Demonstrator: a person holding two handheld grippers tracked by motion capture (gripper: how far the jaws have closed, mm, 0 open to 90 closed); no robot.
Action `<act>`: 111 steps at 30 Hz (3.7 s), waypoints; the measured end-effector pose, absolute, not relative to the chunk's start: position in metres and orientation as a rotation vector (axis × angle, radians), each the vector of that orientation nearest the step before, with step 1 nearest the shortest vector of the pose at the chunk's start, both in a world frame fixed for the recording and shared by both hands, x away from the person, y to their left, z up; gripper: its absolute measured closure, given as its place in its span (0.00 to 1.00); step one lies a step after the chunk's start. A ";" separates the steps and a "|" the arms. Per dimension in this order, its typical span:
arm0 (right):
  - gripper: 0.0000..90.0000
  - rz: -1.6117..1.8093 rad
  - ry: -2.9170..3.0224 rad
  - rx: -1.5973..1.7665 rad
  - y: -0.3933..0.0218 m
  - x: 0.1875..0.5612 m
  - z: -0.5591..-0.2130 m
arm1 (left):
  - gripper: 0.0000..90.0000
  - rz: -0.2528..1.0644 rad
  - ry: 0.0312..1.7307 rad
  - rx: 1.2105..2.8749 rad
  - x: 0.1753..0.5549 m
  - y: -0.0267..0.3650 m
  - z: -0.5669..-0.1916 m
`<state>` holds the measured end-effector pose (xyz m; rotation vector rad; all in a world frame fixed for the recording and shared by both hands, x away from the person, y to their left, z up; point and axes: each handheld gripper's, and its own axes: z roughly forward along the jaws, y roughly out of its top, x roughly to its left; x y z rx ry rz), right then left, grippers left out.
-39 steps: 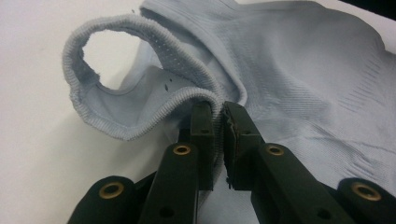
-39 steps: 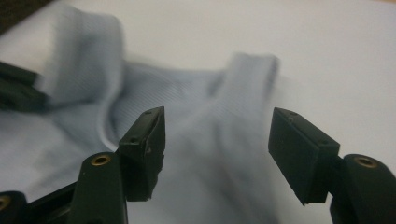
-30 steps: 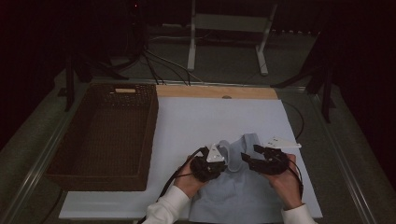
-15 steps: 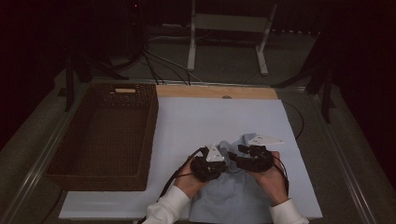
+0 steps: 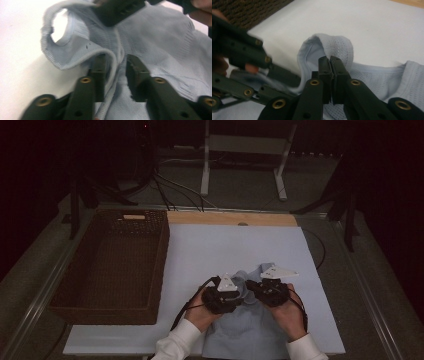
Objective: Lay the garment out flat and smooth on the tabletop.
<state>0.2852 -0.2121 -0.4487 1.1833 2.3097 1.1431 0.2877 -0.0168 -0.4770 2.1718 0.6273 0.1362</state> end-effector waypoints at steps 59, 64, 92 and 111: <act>0.98 1.133 2.424 1.046 -0.196 0.264 -0.465 | 0.35 -0.112 0.998 1.869 0.336 0.005 -0.476; 0.98 1.133 2.422 1.052 -0.196 0.263 -0.465 | 0.74 -0.139 0.974 1.870 0.336 0.003 -0.473; 0.37 1.116 2.229 1.198 -0.261 0.262 -0.452 | 0.92 0.054 0.995 1.865 0.368 0.020 -0.450; 0.37 1.099 2.176 1.261 -0.287 0.260 -0.452 | 0.93 0.139 1.094 1.854 0.402 0.038 -0.448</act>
